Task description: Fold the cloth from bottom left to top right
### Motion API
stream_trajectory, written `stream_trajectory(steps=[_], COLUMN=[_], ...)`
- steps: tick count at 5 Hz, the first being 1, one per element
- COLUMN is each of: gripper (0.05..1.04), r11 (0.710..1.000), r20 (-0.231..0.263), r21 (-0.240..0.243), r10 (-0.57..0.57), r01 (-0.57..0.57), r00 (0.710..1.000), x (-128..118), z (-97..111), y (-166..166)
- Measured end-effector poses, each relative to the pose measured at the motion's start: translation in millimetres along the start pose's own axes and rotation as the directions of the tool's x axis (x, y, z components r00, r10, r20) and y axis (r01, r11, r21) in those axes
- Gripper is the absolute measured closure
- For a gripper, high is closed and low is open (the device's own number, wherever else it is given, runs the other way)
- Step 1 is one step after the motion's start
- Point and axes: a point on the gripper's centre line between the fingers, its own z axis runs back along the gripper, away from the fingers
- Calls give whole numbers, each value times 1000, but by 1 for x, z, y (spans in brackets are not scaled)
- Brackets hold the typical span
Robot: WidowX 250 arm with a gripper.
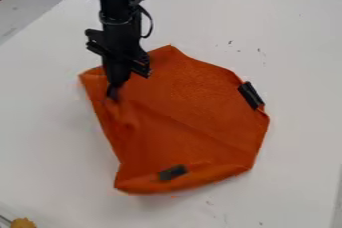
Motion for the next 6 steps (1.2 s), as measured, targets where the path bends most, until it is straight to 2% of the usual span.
stream_trajectory(steps=[1,2,4,5,6], gripper=[997,834,255,77,81], r11=[1000,997,993,989,989], r20=[12,40,36,47,57], r21=[-16,-31,-63,-97,-88], r10=[1,77,105,121,121], r01=[0,-76,-103,-116,-116], r00=[1000,996,994,992,991], x=[16,28,59,68,72], z=[-9,-8,0,3,7], y=[-6,-14,-31,-36,-38])
